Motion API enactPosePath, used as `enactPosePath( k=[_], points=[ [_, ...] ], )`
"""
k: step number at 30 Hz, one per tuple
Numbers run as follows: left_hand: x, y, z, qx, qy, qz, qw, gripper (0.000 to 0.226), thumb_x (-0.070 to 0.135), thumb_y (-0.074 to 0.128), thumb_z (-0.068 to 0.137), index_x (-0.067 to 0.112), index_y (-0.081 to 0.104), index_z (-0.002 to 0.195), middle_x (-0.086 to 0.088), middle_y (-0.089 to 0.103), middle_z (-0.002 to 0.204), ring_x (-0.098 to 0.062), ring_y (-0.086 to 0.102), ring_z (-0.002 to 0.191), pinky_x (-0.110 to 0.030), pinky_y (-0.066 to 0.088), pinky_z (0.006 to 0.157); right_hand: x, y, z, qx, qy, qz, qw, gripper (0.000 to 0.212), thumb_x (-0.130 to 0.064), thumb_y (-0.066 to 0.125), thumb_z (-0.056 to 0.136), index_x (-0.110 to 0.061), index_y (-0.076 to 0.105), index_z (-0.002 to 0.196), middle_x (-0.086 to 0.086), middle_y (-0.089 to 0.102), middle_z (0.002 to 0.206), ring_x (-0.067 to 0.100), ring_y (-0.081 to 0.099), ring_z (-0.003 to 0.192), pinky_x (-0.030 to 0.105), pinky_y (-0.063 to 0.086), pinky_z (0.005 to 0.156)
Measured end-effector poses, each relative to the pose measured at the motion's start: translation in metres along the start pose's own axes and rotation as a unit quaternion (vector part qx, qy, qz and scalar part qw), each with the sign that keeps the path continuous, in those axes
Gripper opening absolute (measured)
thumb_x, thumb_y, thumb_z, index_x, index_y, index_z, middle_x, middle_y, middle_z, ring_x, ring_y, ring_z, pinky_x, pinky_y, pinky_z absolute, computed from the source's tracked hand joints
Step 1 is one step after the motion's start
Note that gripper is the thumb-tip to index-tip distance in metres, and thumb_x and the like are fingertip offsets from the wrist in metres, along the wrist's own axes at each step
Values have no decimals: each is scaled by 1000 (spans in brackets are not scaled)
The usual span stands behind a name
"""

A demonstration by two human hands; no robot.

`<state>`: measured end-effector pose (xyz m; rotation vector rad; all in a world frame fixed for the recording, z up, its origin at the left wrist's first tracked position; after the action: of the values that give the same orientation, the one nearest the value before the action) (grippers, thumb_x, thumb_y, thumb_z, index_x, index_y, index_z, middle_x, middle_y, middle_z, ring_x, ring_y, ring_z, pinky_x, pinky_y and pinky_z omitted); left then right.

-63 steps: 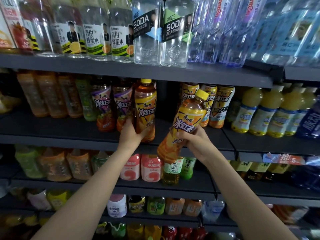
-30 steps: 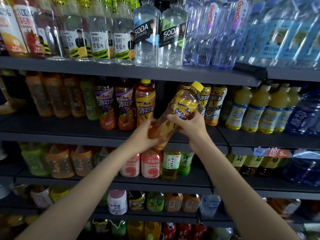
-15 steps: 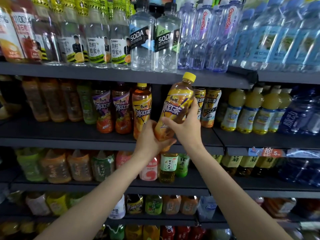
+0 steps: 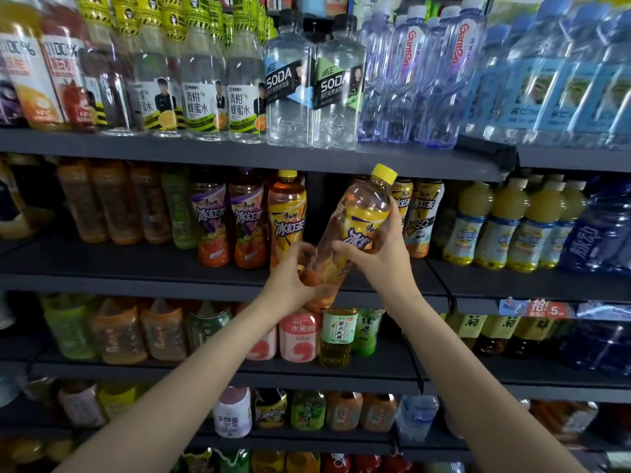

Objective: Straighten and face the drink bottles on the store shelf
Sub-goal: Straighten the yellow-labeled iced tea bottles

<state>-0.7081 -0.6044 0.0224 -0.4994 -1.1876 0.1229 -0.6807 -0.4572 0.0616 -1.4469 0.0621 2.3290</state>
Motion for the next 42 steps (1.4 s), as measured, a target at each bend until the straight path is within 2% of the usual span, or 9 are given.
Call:
enactPosePath(
  k=[8, 11, 13, 17, 21, 24, 26, 33, 42],
  points=[
    [-12, 15, -9, -191, -138, -216, 948, 38, 21, 65, 83, 48, 46, 100, 9, 56, 113, -13, 57, 105, -29, 49, 85, 5, 5, 4, -66, 7, 79, 995, 97, -22, 84, 66, -53, 26, 138, 2, 51, 137, 20, 55, 119, 41, 54, 92],
    [-12, 7, 0, -135, -88, -182, 970, 41, 16, 70, 80, 43, 48, 103, 8, 55, 118, -10, 54, 107, -29, 46, 92, 16, 10, 5, -78, 50, 87, 992, 92, -39, 88, 56, -66, 31, 124, 4, 51, 136, 24, 54, 120, 45, 52, 93],
    [-8, -4, 7, -44, -15, -47, 998, 51, 22, 76, 75, 38, 46, 114, 12, 52, 116, -7, 50, 107, -28, 44, 93, 24, 11, 6, -57, 69, 85, 992, 94, -37, 87, 57, -44, 33, 135, 2, 55, 130, 21, 57, 117, 47, 52, 94],
    [0, -10, 4, 98, 88, 143, 981, 71, 24, 80, 70, 22, 43, 131, -1, 47, 129, -18, 43, 119, -33, 37, 98, 49, 10, 1, -1, 143, 118, 983, 75, -22, 85, 65, -17, 42, 126, 4, 60, 119, 20, 61, 109, 40, 57, 84],
    [-7, -8, 16, 63, 110, 140, 982, 66, 29, 76, 76, 17, 43, 131, -4, 46, 130, -19, 44, 121, -28, 35, 98, 44, -8, 5, 30, 105, 45, 993, 70, -18, 86, 65, -17, 46, 122, 1, 63, 114, 16, 62, 106, 38, 54, 91],
    [-27, -45, 26, 166, 60, 130, 976, 58, 23, 70, 82, 11, 43, 131, -8, 47, 130, -22, 45, 121, -25, 35, 96, 21, -8, 16, 9, 23, -93, 995, 79, -11, 82, 70, -16, 37, 134, -3, 59, 116, 9, 57, 105, 14, 47, 86],
    [-44, -60, 32, 198, 25, 137, 970, 59, 21, 69, 83, 7, 41, 132, -10, 48, 131, -23, 45, 123, -24, 35, 96, 19, -4, 26, -9, -14, -165, 986, 83, -11, 82, 71, -15, 34, 138, 3, 60, 120, 15, 57, 109, 20, 45, 87],
    [-69, -54, 67, 177, -44, 134, 974, 73, 34, 73, 78, 3, 38, 135, -13, 50, 132, -29, 46, 124, -37, 40, 97, 53, 29, 81, -33, 20, -154, 987, 82, -15, 78, 77, -8, 28, 143, 10, 58, 128, 24, 55, 118, 29, 44, 91],
    [-83, -45, 76, 148, -41, 91, 984, 73, 35, 73, 78, 9, 38, 136, -7, 52, 132, -23, 48, 123, -27, 38, 95, 112, 58, 83, 10, 26, -175, 984, 88, -15, 77, 77, -16, 22, 146, 10, 59, 127, 27, 56, 116, 32, 46, 88]
  ],
)
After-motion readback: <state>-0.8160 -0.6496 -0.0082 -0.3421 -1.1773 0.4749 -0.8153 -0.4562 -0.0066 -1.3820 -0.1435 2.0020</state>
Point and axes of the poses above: each hand's wrist, its own z-axis towards the middle knuckle, its own y-axis out of the palm, x = y × z, the point moved 10 cm from there along z, towards the middle knuckle
